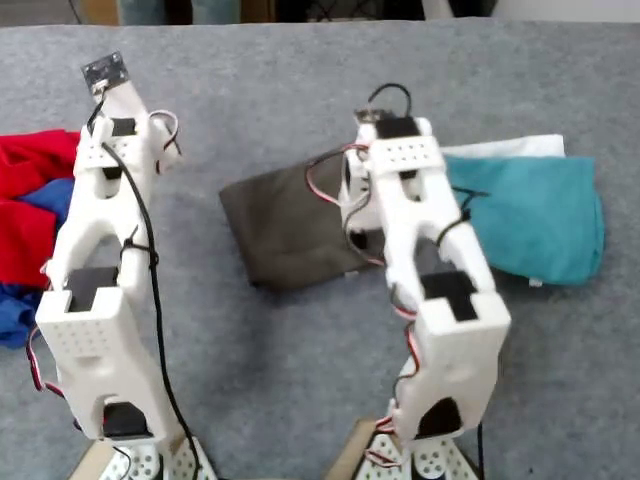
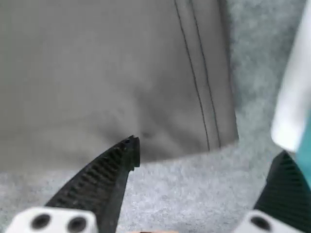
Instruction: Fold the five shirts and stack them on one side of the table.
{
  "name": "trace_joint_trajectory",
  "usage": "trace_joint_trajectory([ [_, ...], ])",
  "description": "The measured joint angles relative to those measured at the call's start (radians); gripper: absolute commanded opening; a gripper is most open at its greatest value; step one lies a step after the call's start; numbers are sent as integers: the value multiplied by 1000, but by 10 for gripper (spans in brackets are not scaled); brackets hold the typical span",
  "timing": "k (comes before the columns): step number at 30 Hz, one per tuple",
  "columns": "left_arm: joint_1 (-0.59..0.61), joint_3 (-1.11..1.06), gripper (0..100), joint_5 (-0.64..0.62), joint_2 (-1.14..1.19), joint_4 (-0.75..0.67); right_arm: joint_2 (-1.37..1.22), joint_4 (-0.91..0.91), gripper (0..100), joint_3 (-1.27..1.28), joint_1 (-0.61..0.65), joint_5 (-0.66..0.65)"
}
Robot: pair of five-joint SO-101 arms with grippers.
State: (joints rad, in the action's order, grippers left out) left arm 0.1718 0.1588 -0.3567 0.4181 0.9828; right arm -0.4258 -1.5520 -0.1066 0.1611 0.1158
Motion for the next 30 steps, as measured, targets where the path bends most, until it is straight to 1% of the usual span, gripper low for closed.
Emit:
trace_joint_trajectory([
  [7,0,0,33,0,0,0,-110,94,420,-3,2,0],
  [9,0,0,33,0,0,0,-133,109,404,-6,2,0],
  [11,0,0,33,0,0,0,-146,115,343,-8,2,0],
  [16,0,0,33,0,0,0,-180,117,109,-32,-6,0],
  [18,0,0,33,0,0,0,-180,117,48,-34,-8,0],
  [26,0,0,33,0,0,0,-180,117,38,-37,-20,-2],
  [30,0,0,33,0,0,0,-196,77,23,-77,-21,-2],
])
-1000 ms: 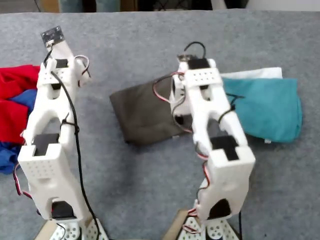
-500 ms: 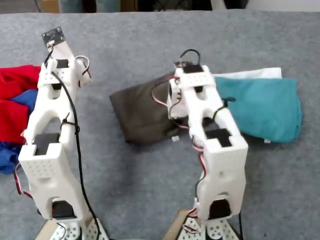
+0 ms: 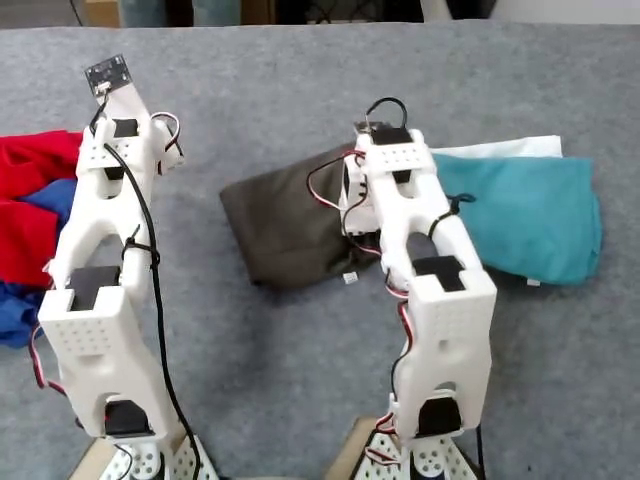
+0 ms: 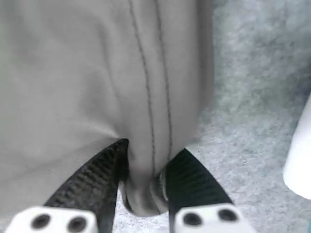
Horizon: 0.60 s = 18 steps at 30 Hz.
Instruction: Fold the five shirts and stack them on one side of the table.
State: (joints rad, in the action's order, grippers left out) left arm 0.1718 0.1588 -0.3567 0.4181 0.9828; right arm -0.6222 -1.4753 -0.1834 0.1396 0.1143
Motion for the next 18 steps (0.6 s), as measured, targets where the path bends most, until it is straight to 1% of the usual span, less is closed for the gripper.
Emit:
trace_joint_trajectory([
  [5,0,0,33,0,0,0,-20,-109,14,-117,0,-72],
  [9,0,0,33,0,0,0,-20,-247,14,-265,0,-94],
  [15,0,0,33,0,0,0,-5,-276,14,-361,-37,-100],
  [18,0,0,33,0,0,0,48,-279,14,-364,-84,-106],
])
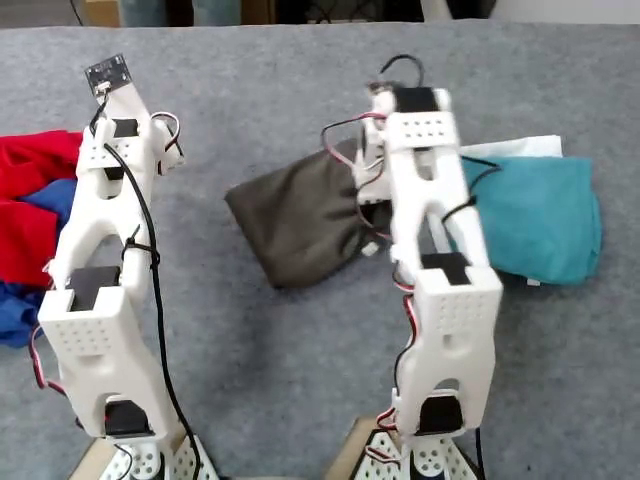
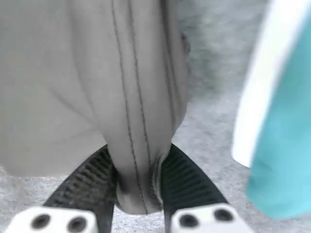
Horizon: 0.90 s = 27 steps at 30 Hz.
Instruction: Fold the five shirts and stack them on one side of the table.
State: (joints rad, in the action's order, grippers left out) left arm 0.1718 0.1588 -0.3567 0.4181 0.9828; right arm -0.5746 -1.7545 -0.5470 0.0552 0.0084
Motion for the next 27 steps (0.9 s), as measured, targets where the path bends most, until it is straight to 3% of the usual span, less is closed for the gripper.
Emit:
trace_joint_trajectory([
  [8,0,0,33,0,0,0,155,0,14,0,-207,-210],
  [17,0,0,33,0,6,0,163,68,15,0,-511,-457],
  [27,0,-3,33,0,6,0,163,175,18,0,-700,-559],
])
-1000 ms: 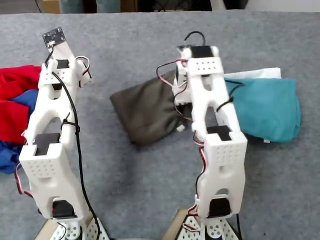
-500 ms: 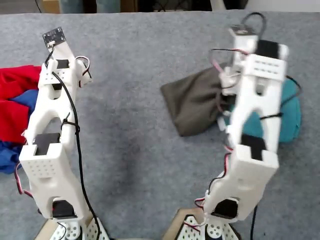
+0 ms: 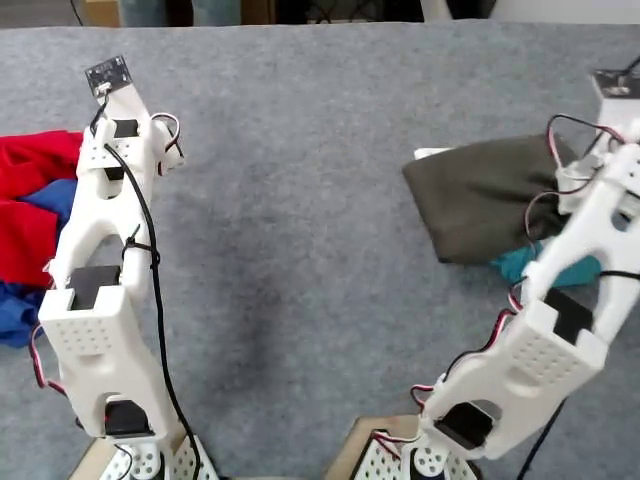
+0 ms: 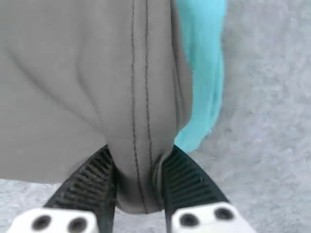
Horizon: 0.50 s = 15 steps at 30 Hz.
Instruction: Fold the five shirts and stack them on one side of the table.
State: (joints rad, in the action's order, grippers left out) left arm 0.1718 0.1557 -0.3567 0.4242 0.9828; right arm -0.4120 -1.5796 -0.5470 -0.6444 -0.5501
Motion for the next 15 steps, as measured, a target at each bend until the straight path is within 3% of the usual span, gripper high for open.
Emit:
trace_joint_trajectory([
  [7,0,-3,33,0,0,0,-44,15,35,-9,-54,-8],
  [15,0,-3,33,0,0,0,-103,15,390,-68,-55,-8],
])
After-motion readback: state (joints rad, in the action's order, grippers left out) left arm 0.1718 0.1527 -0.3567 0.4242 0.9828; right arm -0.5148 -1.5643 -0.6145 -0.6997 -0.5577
